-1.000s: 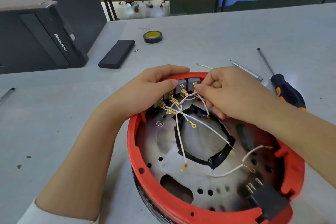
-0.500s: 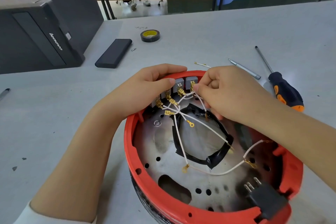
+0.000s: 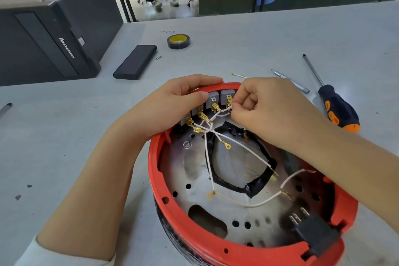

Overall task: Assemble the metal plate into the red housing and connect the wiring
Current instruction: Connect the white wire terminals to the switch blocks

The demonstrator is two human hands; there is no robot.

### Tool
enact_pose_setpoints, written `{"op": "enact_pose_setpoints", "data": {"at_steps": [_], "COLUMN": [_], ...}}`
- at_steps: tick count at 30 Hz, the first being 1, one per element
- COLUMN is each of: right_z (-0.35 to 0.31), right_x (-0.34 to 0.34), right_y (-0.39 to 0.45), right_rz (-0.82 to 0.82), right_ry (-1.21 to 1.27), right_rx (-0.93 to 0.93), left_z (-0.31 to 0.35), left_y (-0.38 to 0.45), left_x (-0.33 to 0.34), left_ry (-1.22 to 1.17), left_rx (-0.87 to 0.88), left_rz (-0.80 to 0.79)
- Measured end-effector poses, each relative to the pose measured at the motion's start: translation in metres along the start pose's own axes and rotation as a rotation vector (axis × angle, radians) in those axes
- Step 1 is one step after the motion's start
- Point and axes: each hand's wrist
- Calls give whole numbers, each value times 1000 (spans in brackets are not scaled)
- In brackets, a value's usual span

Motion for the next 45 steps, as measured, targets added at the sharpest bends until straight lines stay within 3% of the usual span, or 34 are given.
{"op": "enact_pose_setpoints", "data": {"at_steps": [10,24,26,30,33,39,45], "right_z": [-6,-10,-12,-19,-22,-16,-17], "right_x": [3,-6,-11,-17,-13,-9,-13], "right_y": [-3,-6,-9,-7,-4,-1,-6], "right_rz": [84,65,105,5,22,37,23], "right_ry": [-152,-267,-338,-474,-592,-378,-493], "right_rx": [-68,-54,-122,-251,-329,-246,-305], "left_z": [1,4,4,4,5,3,1], "left_y": [2,0,0,0,-1,0,1], "left_x": [2,3,4,4,3,2,3], "left_ry": [-30,6,8,9,10,30,23], "left_rx": [-35,-45,-41,-52,-56,-60,-51], "left_rz": [27,75,69,52,50,57,45]}}
Point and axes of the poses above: each hand's wrist, its own y-axis towards the middle knuckle, its own x-axis out of the palm, z = x × y, and after that the axes turned 2 degrees about -y, right-handed
